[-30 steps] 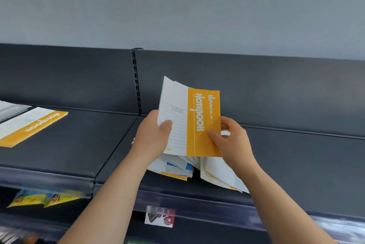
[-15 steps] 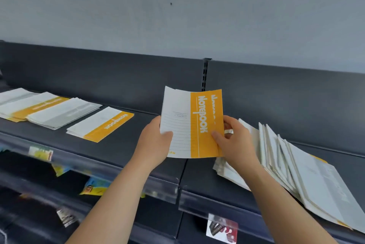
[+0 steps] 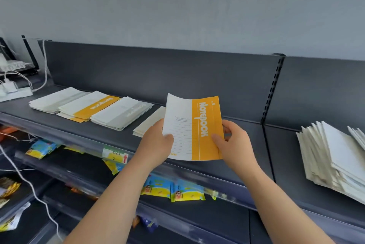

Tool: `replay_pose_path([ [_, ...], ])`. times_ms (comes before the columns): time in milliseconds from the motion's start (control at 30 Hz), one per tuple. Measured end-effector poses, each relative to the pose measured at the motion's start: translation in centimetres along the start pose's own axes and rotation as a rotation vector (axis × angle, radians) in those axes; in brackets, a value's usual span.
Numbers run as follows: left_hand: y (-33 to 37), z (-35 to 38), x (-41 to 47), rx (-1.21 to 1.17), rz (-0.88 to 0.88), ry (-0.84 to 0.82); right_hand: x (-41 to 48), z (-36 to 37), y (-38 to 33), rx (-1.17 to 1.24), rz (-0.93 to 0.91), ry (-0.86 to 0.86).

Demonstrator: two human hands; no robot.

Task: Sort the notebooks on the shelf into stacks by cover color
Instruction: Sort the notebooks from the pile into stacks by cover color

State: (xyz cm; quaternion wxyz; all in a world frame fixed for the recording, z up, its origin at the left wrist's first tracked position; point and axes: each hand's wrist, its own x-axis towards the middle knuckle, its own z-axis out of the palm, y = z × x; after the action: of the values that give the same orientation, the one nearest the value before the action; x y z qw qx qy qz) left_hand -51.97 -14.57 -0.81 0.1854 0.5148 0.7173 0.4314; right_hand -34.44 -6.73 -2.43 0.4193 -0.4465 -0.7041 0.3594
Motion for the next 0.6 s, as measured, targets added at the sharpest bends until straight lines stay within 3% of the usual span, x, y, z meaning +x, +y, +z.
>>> replay_pose_path([
  [600,-9.8,-3.5,12.2,0.196,-0.051,0.029,9.1,12.3,2.5,-0.107,0.127,-0.059],
])
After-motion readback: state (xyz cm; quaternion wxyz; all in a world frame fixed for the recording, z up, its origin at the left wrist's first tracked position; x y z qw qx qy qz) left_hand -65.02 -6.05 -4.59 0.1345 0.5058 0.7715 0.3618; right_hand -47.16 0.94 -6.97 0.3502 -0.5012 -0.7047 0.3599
